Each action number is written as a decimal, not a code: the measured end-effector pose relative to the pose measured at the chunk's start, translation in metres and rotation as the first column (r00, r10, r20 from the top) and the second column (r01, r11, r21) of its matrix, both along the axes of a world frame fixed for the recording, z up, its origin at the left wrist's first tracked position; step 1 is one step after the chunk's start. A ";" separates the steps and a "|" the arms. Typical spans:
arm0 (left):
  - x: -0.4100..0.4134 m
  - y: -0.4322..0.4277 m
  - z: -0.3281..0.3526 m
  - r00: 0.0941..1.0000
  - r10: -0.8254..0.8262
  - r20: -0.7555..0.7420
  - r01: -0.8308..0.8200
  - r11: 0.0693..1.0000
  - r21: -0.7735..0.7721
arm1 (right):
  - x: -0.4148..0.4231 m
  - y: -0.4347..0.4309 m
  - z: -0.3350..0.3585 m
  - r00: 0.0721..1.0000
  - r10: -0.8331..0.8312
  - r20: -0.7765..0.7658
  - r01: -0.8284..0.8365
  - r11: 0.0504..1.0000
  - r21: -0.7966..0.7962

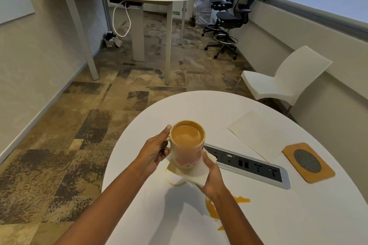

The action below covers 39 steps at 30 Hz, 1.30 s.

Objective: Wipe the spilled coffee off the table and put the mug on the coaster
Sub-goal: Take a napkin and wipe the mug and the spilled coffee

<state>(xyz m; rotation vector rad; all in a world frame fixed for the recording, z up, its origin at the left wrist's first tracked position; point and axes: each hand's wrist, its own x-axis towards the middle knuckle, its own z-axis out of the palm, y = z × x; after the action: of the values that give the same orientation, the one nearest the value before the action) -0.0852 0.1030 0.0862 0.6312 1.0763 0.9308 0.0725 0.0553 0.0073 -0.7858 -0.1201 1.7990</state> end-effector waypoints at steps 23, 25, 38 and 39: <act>-0.031 0.028 -0.047 0.996 0.081 -0.033 -0.081 0.997 0.001 | 0.019 0.032 -0.032 -0.169 -0.114 0.979 -0.255 0.964 0.068; -0.033 0.029 -0.051 0.995 0.095 -0.024 -0.096 0.995 -0.003 | 0.013 0.036 -0.049 -0.314 -0.020 0.949 -0.374 0.921 -0.105; -0.038 0.047 -0.073 0.995 0.097 -0.027 -0.097 0.995 -0.012 | -0.026 0.030 -0.100 -0.628 0.006 0.778 -0.565 0.685 -0.461; -0.038 0.049 -0.075 0.995 0.096 -0.028 -0.096 0.995 -0.014 | -0.027 0.027 -0.100 -0.636 -0.028 0.772 -0.585 0.670 -0.458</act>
<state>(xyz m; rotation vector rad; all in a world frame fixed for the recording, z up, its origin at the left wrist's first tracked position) -0.1228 0.1522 0.0109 0.5853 1.1454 0.9984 0.0455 0.0827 -0.0931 -2.0615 -2.3903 0.6736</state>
